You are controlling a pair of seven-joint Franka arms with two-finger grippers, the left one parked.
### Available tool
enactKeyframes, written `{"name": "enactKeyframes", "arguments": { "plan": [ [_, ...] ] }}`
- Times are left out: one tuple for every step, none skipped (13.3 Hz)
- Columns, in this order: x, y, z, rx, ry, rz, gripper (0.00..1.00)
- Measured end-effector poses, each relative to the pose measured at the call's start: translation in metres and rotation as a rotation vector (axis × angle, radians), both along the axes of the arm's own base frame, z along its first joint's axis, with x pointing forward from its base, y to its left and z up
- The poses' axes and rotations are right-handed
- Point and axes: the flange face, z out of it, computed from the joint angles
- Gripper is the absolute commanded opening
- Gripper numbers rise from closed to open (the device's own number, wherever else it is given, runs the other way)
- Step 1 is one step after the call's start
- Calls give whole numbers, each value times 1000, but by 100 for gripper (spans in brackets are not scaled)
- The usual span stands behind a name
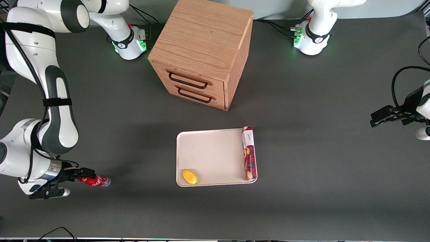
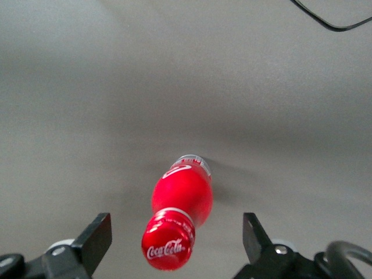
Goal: Place coke bottle on tray
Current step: 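Close the right gripper around the bottle's body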
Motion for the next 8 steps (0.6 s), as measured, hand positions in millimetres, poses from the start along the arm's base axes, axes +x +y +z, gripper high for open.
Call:
{"name": "enactKeyframes", "arguments": {
  "plan": [
    [0, 0, 0, 0, 1, 13, 100],
    [0, 0, 0, -1, 1, 21, 100],
    [0, 0, 0, -1, 1, 25, 99],
    [0, 0, 1, -2, -1, 29, 95],
    [1, 0, 3, -3, -6, 37, 89],
    [2, 0, 6, -5, -13, 50, 80],
    [3, -1, 7, -7, -17, 57, 69],
    [3, -1, 8, -8, -19, 62, 60]
  ]
}}
